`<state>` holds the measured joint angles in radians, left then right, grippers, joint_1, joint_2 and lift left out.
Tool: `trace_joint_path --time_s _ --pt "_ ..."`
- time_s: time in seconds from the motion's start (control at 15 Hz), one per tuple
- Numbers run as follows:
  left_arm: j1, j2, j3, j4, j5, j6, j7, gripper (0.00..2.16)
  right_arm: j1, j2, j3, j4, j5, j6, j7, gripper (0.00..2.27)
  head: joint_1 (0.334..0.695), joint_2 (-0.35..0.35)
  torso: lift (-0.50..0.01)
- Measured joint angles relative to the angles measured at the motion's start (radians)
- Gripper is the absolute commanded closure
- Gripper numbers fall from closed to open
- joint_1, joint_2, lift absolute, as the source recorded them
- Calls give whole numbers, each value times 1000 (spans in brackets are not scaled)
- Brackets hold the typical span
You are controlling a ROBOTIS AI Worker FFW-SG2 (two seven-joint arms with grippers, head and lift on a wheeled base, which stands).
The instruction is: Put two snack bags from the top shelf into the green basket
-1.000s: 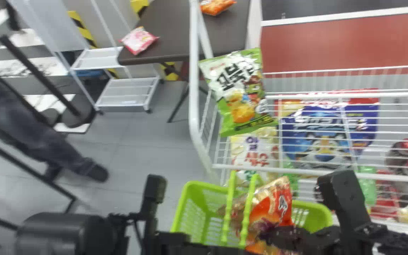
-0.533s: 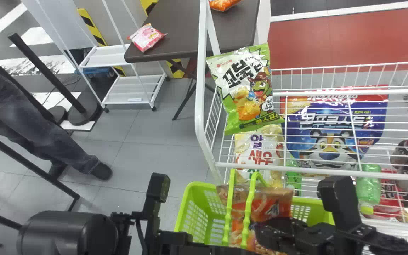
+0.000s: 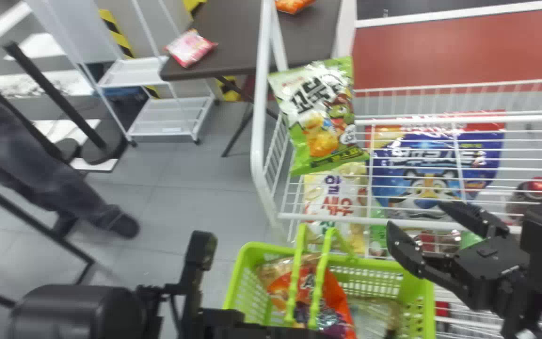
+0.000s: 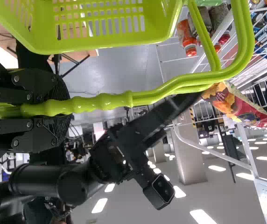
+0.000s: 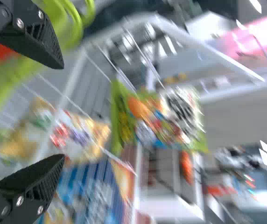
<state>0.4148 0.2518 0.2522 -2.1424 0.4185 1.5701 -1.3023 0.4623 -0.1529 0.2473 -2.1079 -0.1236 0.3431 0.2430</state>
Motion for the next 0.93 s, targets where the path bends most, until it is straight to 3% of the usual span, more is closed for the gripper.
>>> trace_joint_path --time_s 0.13,0.4,0.93 --pt "0 0 0 2 0 0 1 2148 9 6 -40 65 12 -150 -48 76 695 87 -1" --pt "1 0 -1 6 -1 0 1 2148 46 48 -92 219 17 -456 -102 76 695 2 -1" --pt "14 -1 3 7 -2 0 3 2148 97 55 -140 289 18 -580 -125 76 695 -65 -1"
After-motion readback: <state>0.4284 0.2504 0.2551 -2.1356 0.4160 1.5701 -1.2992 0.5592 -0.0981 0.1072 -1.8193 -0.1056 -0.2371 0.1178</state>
